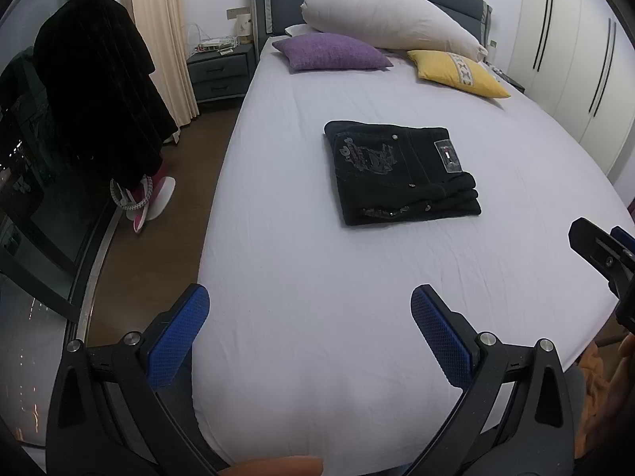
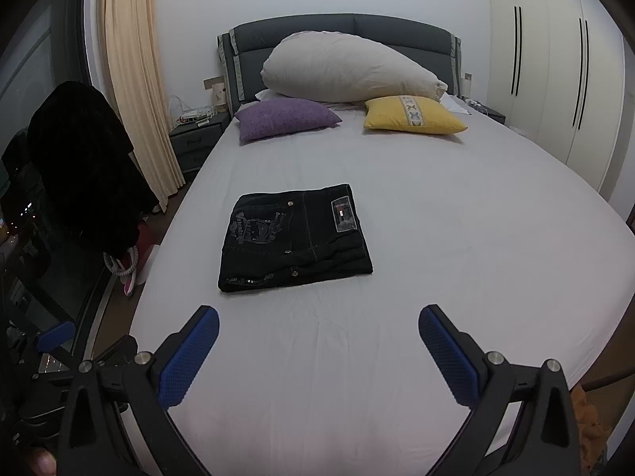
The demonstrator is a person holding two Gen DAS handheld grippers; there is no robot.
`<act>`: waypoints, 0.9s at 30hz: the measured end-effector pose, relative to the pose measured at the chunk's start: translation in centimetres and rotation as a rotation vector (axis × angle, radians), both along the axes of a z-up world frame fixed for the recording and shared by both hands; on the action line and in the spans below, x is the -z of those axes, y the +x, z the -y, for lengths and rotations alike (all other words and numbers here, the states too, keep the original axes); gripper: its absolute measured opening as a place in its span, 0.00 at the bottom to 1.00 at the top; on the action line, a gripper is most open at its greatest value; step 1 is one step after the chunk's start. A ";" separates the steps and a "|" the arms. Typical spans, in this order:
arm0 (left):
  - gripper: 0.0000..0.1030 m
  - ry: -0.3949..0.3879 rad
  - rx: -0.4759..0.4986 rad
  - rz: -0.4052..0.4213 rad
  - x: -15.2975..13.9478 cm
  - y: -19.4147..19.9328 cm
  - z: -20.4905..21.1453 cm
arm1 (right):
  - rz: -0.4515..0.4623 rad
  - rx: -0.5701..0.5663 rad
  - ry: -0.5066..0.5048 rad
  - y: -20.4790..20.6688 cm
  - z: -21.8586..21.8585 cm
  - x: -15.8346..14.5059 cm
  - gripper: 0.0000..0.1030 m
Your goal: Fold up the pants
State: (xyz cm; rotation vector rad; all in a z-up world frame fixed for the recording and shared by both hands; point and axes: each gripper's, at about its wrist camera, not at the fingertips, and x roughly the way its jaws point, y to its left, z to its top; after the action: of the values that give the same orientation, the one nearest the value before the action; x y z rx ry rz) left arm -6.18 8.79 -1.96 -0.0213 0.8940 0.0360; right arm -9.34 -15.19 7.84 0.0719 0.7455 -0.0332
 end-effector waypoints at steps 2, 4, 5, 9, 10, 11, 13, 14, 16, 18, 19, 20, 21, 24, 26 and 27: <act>1.00 -0.001 0.001 0.000 0.0 -0.1 0.0 | 0.000 0.000 0.001 0.0 0.0 0.0 1.00; 1.00 -0.001 0.000 -0.002 0.1 -0.1 0.0 | 0.000 0.001 0.000 0.0 0.0 0.0 1.00; 1.00 -0.001 0.001 -0.002 0.1 -0.1 0.0 | 0.000 0.001 0.001 0.0 0.0 0.0 1.00; 1.00 -0.002 0.001 -0.004 0.2 -0.1 0.1 | -0.001 0.001 0.000 0.0 -0.1 0.0 1.00; 1.00 -0.003 0.002 -0.004 0.3 -0.1 0.1 | -0.001 0.001 0.000 0.0 -0.1 0.0 1.00; 1.00 -0.004 0.002 -0.005 0.3 -0.1 0.1 | -0.001 0.001 0.000 -0.1 -0.1 0.0 1.00; 1.00 -0.004 0.001 -0.006 0.3 -0.1 0.1 | -0.001 0.001 0.000 -0.1 -0.1 0.0 1.00; 1.00 -0.004 0.001 -0.006 0.3 -0.1 0.1 | 0.000 0.002 0.000 -0.1 -0.1 0.0 1.00; 1.00 -0.005 0.001 -0.008 0.4 -0.2 0.2 | 0.000 0.002 0.001 -0.1 -0.1 -0.1 1.00; 1.00 -0.007 0.001 -0.010 0.5 -0.2 0.2 | -0.002 0.002 0.000 -0.1 -0.1 -0.1 1.00; 1.00 -0.008 0.001 -0.012 0.6 -0.3 0.2 | -0.003 0.001 0.001 -0.1 -0.2 0.0 1.00; 1.00 -0.010 0.002 -0.014 0.6 -0.2 0.1 | -0.001 0.001 0.001 -0.2 -0.2 0.0 1.00; 1.00 -0.011 0.002 -0.015 0.6 -0.2 0.1 | -0.001 0.002 0.000 -0.2 -0.2 0.0 1.00; 1.00 -0.012 0.004 -0.016 0.6 -0.1 0.1 | -0.001 0.001 0.001 -0.2 -0.2 0.0 1.00; 1.00 -0.010 0.002 -0.016 0.6 -0.2 0.1 | -0.001 0.001 0.000 -0.2 -0.2 0.0 1.00; 1.00 -0.011 0.003 -0.016 0.6 -0.1 0.1 | -0.002 0.002 0.000 -0.2 -0.2 0.0 1.00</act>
State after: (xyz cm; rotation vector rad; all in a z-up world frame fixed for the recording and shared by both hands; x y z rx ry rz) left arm -6.29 8.72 -2.57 -0.0297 0.9099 0.0288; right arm -9.55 -14.98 7.83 0.0727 0.7470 -0.0349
